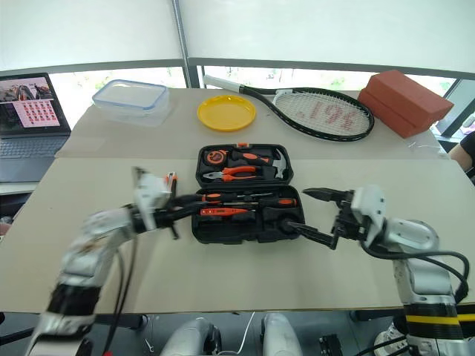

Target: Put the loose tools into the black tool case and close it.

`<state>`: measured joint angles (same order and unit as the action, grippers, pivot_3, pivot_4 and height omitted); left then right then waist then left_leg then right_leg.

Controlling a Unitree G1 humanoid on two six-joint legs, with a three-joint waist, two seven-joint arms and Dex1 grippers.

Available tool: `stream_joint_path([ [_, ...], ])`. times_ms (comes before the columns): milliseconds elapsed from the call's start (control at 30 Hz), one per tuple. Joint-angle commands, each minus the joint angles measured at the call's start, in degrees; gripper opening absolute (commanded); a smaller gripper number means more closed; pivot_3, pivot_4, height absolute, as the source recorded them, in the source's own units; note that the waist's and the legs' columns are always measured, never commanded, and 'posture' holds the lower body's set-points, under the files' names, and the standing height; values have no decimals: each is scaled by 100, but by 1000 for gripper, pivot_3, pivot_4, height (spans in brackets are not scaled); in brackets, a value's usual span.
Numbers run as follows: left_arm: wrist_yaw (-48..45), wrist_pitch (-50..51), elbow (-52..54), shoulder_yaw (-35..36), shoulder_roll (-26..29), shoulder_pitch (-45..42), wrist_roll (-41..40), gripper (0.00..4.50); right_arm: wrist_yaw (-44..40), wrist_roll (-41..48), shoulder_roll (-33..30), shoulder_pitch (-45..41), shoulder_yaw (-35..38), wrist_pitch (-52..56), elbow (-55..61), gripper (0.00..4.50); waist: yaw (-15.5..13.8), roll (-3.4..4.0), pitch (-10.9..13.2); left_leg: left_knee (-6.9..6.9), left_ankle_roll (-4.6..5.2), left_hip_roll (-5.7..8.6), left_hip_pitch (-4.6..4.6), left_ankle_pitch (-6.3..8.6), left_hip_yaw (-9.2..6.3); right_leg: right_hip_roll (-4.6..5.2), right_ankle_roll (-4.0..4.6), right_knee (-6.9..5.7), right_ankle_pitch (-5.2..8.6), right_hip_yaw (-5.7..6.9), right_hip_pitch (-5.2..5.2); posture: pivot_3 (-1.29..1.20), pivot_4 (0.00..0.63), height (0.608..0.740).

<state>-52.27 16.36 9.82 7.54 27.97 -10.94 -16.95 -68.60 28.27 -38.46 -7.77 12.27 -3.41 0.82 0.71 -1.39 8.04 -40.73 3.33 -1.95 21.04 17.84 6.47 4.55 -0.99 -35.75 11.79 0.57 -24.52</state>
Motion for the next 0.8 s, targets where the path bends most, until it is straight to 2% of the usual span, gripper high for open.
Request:
stream_joint_path([
  [33,499,-400,794,1110,85,1112,-127,2039,-284,255,190,28,521,-950,-306,4500,-3,2,1,2,0,1,-1,0,2,3,0,2,1,0,0,0,150,740],
  [67,613,-437,902,1363,99,1473,-119,2563,-324,277,199,56,557,-1006,-347,4500,-3,2,1,2,1,2,0,1,2,7,0,2,1,2,1,0,150,740],
  [133,1045,-394,1094,2098,-52,2278,-135,3275,-363,402,226,137,610,-1004,-307,4500,-4,3,3,2,5,4,-4,6,3,19,1,2,1,6,5,0,150,740],
  [233,974,-584,1339,2816,-85,3581,-126,4339,-349,513,267,263,652,-1013,-215,4500,-4,-2,4,2,12,3,-9,15,2,47,3,1,2,17,7,0,150,740],
  [267,910,-642,1352,2956,-61,3896,-127,4486,-368,512,261,316,657,-1037,-211,4500,-4,-2,4,3,11,2,-11,19,2,66,9,2,6,20,8,0,150,740],
  [333,1077,-486,1373,3220,-52,4141,-266,4486,-373,549,263,411,659,-1022,-179,4500,-59,0,6,4,13,2,-12,21,2,74,24,1,15,22,7,0,150,740],
  [367,1201,-345,1460,3275,-57,4090,-422,4486,-363,565,267,441,644,-1014,-132,4500,-108,1,7,4,13,4,-11,21,2,77,61,2,39,29,7,0,150,740],
  [500,1580,569,2080,2743,137,3616,-741,4486,-212,582,337,302,506,-907,68,4500,-241,7,11,3,-28,7,-12,33,9,78,63,1,42,51,-6,0,150,740],
  [633,2462,2587,2875,1931,446,2632,-1211,4486,-3,607,377,3,355,-659,233,4500,-197,5,10,0,-4,13,-11,11,16,65,56,-9,36,43,21,0,150,740],
  [667,2797,3149,3002,1779,428,2246,-1343,4486,49,601,383,-63,319,-596,271,4500,-184,5,10,0,4,13,-12,0,15,59,25,-11,17,42,21,0,150,740],
  [733,3703,4721,3091,1413,20,1052,-1575,4486,152,574,397,-208,215,-451,366,4500,-156,5,10,2,-1,12,-16,-3,11,51,15,-17,11,42,24,0,150,740],
  [800,4377,5680,3035,1080,-422,143,-1422,4486,242,549,408,-281,136,-355,464,4500,-145,1,10,3,-9,13,-17,-9,3,42,10,-24,8,45,27,0,150,740],
])
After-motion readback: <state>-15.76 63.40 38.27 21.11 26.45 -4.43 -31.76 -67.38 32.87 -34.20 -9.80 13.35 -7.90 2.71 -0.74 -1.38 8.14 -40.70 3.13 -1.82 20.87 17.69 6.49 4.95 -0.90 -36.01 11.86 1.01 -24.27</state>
